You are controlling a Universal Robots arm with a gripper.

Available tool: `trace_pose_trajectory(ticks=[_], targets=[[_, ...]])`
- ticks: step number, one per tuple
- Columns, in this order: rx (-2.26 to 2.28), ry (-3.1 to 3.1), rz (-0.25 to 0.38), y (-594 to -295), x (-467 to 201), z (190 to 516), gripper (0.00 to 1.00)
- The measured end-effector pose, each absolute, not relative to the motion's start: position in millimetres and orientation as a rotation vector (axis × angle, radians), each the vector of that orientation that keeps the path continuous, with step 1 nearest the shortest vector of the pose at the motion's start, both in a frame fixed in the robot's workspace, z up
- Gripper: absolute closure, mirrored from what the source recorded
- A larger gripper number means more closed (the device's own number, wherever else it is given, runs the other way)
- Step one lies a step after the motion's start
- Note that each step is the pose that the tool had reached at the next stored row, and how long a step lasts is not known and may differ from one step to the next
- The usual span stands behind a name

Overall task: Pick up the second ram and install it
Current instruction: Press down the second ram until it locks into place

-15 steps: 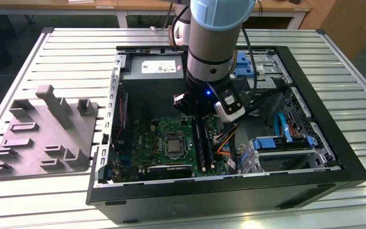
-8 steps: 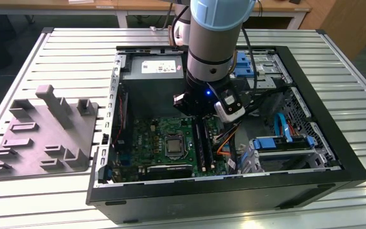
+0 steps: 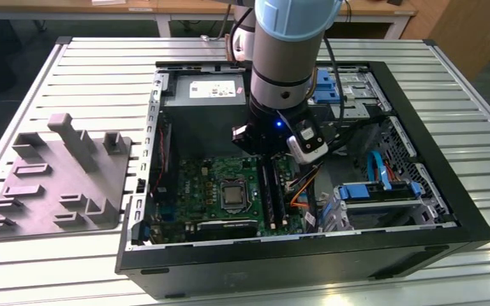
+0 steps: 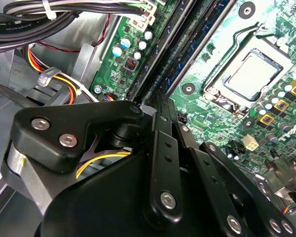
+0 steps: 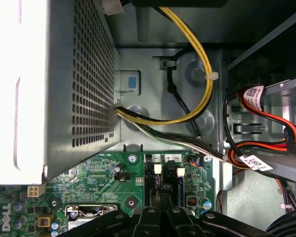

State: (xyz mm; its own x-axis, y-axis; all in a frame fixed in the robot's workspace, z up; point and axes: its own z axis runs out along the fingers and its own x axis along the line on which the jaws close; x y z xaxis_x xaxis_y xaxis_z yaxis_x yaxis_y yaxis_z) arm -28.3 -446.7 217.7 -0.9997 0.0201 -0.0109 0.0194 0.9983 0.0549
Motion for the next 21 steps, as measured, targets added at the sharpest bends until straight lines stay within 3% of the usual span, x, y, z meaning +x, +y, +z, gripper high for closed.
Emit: trace_pose_trajectory(ticks=[21], targets=[[0.031, 3.129, 0.085, -449, -28, 238, 0.9]])
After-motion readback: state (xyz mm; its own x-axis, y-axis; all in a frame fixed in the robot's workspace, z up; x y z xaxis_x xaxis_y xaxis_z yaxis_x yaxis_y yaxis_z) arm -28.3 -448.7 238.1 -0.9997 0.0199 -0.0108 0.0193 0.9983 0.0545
